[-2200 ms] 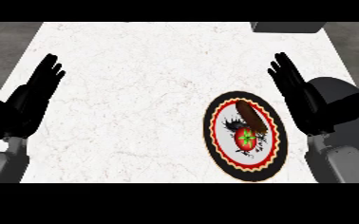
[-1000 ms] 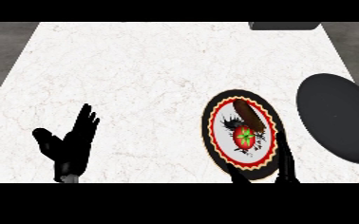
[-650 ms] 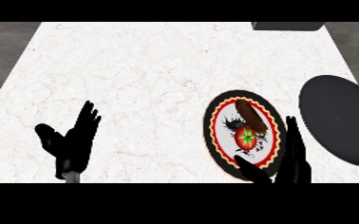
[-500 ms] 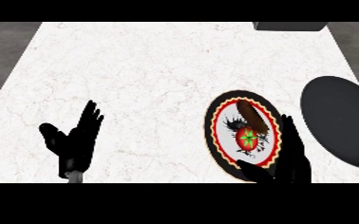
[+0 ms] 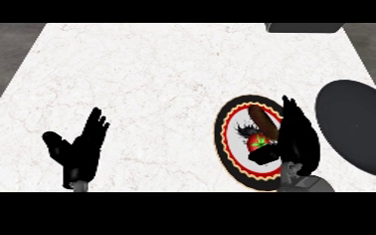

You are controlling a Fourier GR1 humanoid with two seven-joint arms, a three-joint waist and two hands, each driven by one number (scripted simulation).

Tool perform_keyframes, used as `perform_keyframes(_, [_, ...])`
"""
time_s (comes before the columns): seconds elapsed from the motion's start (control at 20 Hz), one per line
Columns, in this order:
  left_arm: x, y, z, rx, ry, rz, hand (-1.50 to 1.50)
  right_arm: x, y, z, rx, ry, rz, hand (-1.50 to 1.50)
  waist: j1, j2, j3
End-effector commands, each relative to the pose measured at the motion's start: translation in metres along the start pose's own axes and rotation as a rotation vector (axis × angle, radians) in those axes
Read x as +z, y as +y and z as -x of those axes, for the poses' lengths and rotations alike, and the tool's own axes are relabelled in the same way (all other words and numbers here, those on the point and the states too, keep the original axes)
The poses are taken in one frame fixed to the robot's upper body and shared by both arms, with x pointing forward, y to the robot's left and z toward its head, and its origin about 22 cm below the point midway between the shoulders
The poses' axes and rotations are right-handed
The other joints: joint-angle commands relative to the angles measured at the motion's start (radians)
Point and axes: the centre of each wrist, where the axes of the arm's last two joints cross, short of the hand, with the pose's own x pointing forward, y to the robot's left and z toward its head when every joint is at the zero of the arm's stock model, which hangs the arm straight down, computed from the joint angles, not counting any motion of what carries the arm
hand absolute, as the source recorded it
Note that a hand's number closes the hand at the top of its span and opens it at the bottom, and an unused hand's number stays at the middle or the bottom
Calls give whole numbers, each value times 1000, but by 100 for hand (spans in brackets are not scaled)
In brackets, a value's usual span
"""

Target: Pick the tomato from the plate and place it in the pan

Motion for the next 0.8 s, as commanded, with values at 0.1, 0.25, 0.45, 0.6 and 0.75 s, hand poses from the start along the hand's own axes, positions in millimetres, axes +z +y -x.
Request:
perform_keyframes(0.1, [-4, -9, 0, 8, 8, 6, 0, -29, -13, -22, 144, 89, -163, -150, -7, -1, 2])
perform_keyframes(0.25, [-1, -4, -1, 2, 20, -11, 0, -15, 0, -22, 162, 97, -308, -150, -9, -2, 2])
perform_keyframes(0.45, [0, 15, 0, 1, 13, -19, 0, -12, 5, -10, 148, 96, -340, -150, -13, -3, 2])
perform_keyframes(0.6, [-3, -2, -1, 6, 2, -11, 0, -15, 0, -21, 156, 89, -312, -150, -13, -3, 2])
perform_keyframes(0.75, [-7, -8, 11, 11, 32, -1, 0, -14, 6, -6, 91, 73, -259, -150, -15, -3, 2])
